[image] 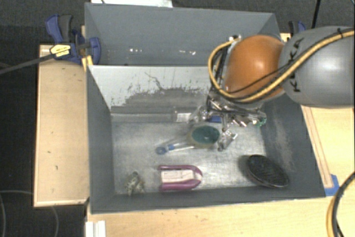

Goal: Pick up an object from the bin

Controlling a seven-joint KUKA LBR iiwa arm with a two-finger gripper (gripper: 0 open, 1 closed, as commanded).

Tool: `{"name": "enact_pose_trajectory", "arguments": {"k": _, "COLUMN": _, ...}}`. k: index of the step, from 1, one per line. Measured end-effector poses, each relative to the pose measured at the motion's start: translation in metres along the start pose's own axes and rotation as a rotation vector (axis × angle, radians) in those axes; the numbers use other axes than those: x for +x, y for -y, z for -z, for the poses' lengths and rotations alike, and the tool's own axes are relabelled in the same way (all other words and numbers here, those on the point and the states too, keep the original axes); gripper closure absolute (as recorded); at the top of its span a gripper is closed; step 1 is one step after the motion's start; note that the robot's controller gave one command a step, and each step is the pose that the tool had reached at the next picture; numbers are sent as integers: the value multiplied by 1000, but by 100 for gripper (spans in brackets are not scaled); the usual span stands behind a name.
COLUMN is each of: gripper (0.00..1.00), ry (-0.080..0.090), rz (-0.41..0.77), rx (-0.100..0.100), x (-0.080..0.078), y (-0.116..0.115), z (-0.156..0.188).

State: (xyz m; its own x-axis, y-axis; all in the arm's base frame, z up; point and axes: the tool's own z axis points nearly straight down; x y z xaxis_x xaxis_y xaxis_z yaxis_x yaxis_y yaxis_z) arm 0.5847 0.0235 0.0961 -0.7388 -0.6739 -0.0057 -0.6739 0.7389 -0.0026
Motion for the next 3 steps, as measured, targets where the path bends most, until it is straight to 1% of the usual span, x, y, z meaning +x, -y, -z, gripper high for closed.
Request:
{"name": "enact_pose_trajectory", "arguments": {"k": 1, "gripper": 100, "ry": 0, "rz": -5, "rx": -1, "x": 0, "y": 0, "z": 0}}
{"name": "enact_pose_trajectory", "arguments": {"k": 2, "gripper": 100, "ry": 7, "rz": 306, "rx": 4, "x": -22, "y": -28, "z": 3}}
{"name": "enact_pose_trajectory", "arguments": {"k": 3, "gripper": 100, "ry": 4, "rz": 260, "rx": 4, "x": -20, "y": -30, "z": 160}}
